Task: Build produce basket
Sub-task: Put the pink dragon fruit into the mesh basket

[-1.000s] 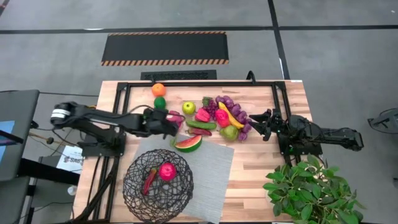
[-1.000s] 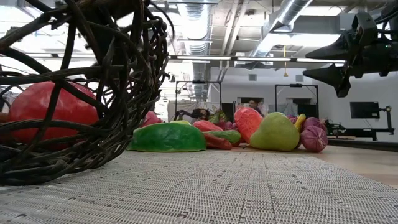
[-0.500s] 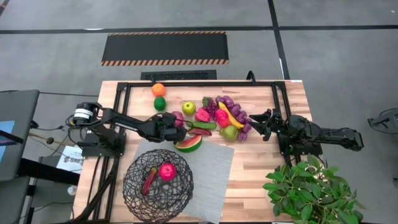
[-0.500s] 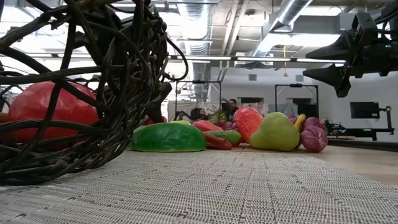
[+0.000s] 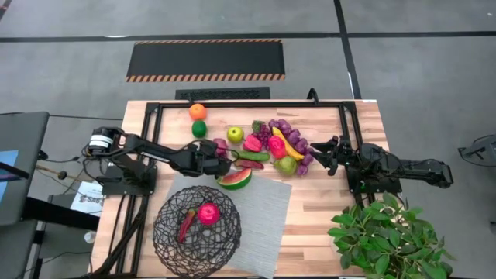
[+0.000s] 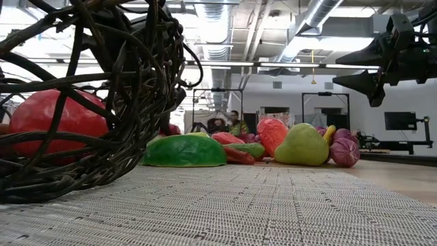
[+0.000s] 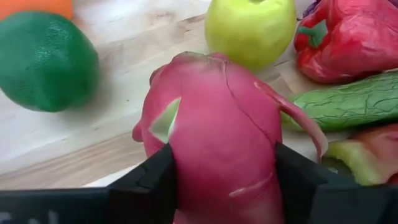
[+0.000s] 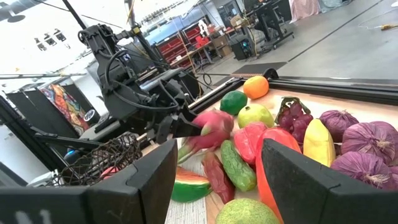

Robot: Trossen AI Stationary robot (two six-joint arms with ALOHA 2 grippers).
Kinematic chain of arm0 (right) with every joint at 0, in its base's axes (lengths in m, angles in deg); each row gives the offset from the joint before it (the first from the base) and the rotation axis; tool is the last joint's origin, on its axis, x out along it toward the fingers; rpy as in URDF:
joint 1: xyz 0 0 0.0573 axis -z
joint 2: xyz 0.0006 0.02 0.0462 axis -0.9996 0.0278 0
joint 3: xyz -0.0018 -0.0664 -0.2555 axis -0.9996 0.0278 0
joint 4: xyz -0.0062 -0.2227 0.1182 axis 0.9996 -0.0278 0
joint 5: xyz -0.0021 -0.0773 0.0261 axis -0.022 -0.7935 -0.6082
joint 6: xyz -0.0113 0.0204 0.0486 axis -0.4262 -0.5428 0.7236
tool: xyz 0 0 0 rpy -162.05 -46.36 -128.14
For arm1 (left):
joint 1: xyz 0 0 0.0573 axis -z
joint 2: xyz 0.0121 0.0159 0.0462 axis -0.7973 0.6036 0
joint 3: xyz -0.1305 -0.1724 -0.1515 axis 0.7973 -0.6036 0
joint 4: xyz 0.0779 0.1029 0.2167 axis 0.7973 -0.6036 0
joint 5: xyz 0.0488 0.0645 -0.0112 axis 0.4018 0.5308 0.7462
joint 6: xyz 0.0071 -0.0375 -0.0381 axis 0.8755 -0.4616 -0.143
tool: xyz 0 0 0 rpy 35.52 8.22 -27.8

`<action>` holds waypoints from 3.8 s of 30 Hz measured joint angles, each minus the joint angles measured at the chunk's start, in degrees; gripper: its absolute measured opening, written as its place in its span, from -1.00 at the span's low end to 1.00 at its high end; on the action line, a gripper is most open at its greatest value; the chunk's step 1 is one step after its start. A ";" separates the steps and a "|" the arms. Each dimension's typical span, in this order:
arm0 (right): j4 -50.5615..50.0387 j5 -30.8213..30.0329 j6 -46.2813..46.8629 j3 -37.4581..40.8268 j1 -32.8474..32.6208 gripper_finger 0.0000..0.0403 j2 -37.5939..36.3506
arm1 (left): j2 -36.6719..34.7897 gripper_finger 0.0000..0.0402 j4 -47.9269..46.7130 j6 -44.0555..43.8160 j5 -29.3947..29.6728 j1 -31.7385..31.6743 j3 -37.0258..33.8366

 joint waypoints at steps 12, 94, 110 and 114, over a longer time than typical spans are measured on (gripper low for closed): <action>0.00 0.00 0.40 0.00 -0.01 0.27 -0.01 | -9.12 -0.26 0.65 5.17 3.88 1.25 -0.16; 0.00 -0.07 0.35 0.00 0.00 0.27 0.09 | -10.09 -0.05 9.31 -3.78 -14.43 43.43 0.17; 0.00 -0.04 0.33 -0.02 0.00 0.27 0.09 | -10.14 0.28 13.25 -2.50 -14.39 43.36 0.15; 0.00 -0.04 0.32 -0.02 0.00 0.27 0.09 | -10.14 0.56 12.67 -3.08 -14.25 42.68 0.12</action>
